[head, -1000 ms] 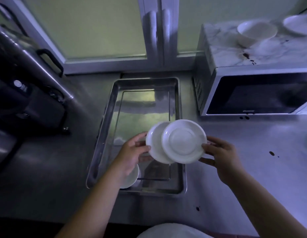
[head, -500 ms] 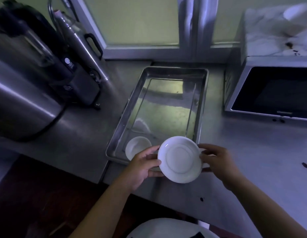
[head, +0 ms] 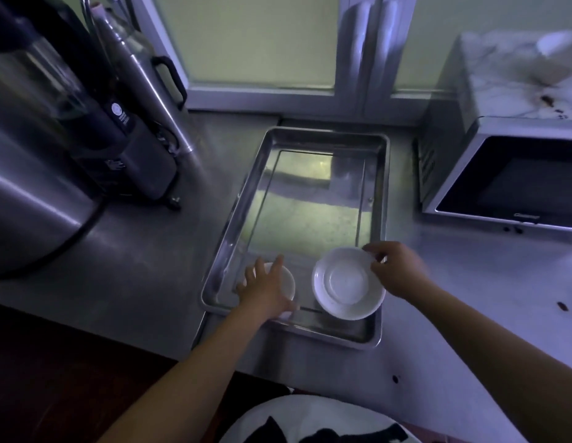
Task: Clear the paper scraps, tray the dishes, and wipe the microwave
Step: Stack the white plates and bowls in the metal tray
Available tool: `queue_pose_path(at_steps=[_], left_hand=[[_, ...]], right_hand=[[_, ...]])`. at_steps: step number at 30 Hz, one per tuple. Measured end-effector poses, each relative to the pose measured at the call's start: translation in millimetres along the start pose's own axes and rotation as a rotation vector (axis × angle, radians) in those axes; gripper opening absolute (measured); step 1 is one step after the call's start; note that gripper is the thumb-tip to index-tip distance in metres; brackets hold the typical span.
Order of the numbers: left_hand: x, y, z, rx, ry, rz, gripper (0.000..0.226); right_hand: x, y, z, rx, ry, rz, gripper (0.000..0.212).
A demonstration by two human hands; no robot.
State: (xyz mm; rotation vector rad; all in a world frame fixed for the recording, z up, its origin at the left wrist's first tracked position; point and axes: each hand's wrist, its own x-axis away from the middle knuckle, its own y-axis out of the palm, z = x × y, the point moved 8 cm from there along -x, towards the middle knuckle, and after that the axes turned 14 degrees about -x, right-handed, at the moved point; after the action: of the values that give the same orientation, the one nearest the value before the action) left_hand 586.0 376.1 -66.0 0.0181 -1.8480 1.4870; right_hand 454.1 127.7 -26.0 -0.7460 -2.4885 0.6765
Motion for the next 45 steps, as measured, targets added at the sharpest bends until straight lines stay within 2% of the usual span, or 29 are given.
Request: queue_pose_path(at_steps=[3, 7, 12, 18, 22, 25, 28, 31, 33, 36, 41, 45], left_hand=[[-20, 5, -2, -0.074, 0.072, -0.053, 0.123], [-35, 4, -18, -0.095, 0.141, -0.029, 0.112], [-47, -2, -43, -0.107, 0.190, 0.013, 0.102], [-46, -5, -46, -0.093, 0.272, 0.034, 0.108], [-26, -23, -26, 0.035, 0.356, 0.220, 0.085], [-8, -38, 5, 0.283, 0.490, 0.270, 0.063], [11, -41, 47, 0.531, 0.589, 0.148, 0.039], [31, -38, 95, 0.626, 0.613, 0.010, 0.023], [48, -36, 131, 0.685, 0.677, -0.059, 0.021], [77, -30, 188, 0.660, 0.767, -0.121, 0.021], [132, -1, 281, 0.611, 0.801, -0.162, 0.016], [188, 36, 369, 0.568, 0.854, -0.204, 0.017]], right_hand=[[-24, 26, -7, 0.135, 0.050, -0.052, 0.044], [-36, 67, -7, 0.217, 0.121, -0.110, 0.040], [-36, 97, 8, 0.165, 0.240, -0.095, 0.037], [-15, 103, 13, 0.071, 0.300, 0.050, 0.039], [20, 90, 5, -0.093, 0.251, 0.209, 0.034], [62, 64, 5, -0.316, 0.229, 0.383, 0.028], [117, 26, 16, -0.556, 0.230, 0.545, 0.024], [172, -14, 42, -0.797, 0.265, 0.732, 0.024], [202, -41, 61, -0.900, 0.282, 0.842, 0.022], [238, -81, 90, -0.982, 0.291, 0.920, 0.019], [290, -144, 138, -1.101, 0.261, 0.931, 0.015], [352, -203, 199, -1.157, 0.222, 1.012, 0.016]])
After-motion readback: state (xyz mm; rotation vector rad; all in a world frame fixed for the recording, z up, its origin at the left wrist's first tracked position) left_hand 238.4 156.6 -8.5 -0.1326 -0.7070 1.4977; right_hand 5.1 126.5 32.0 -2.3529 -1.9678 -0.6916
